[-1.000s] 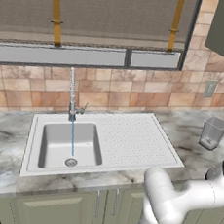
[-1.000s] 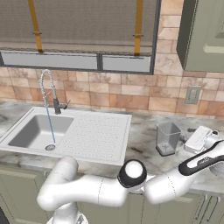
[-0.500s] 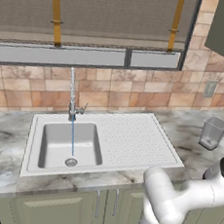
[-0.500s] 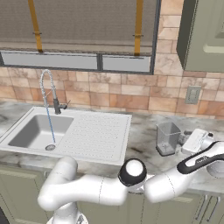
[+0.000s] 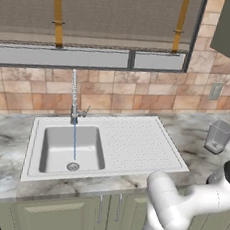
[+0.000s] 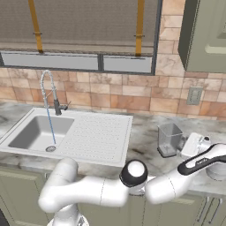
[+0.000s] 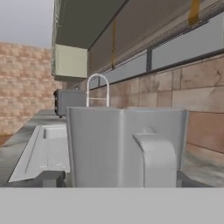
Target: Turn on the sink faucet and place the jug under the water for a few seconds to fill it up.
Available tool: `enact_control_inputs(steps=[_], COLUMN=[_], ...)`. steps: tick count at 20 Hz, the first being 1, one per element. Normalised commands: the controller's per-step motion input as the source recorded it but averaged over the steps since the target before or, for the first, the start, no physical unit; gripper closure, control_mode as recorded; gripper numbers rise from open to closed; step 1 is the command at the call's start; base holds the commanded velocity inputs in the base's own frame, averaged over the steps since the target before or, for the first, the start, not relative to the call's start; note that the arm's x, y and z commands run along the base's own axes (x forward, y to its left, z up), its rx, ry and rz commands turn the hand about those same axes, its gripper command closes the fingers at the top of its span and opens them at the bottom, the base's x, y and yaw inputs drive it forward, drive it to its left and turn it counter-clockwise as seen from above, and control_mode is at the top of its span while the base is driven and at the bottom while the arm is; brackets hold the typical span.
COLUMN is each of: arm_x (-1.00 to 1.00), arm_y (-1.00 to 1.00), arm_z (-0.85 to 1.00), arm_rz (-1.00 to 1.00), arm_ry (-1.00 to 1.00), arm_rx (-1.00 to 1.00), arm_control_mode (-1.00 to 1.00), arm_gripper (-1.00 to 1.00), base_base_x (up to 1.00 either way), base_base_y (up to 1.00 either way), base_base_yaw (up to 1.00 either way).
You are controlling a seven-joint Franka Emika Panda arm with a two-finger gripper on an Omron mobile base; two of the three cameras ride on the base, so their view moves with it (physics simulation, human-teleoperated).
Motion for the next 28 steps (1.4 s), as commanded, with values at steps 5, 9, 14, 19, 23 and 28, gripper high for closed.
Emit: enact_control_inputs(steps=[5, 9, 14, 19, 23, 28], arm_x=[0.00, 0.00, 0.00, 0.00, 0.00, 0.00], arm_y=[0.16, 0.42, 1.00, 1.00, 1.00, 1.00], arm_z=[0.04, 0.13, 0.44, 0.31, 0.11, 0.00], arm_rz=[0.00, 0.00, -0.01, 0.00, 0.00, 0.00], arm_ry=[0.00, 0.00, 0.08, 0.13, 0.16, 0.16], arm_rx=[0.00, 0.00, 0.00, -0.06, -0.06, -0.03], arm_control_mode=[-1.00, -1.00, -1.00, -1.00, -1.00, -1.00], arm_gripper=[1.00, 1.00, 1.00, 1.00, 1.00, 1.00], base_base_x=[0.00, 0.00, 0.00, 0.00, 0.00, 0.00], base_base_y=[0.00, 0.00, 0.00, 0.00, 0.00, 0.00], base_base_yaw=[0.00, 0.00, 0.00, 0.00, 0.00, 0.00])
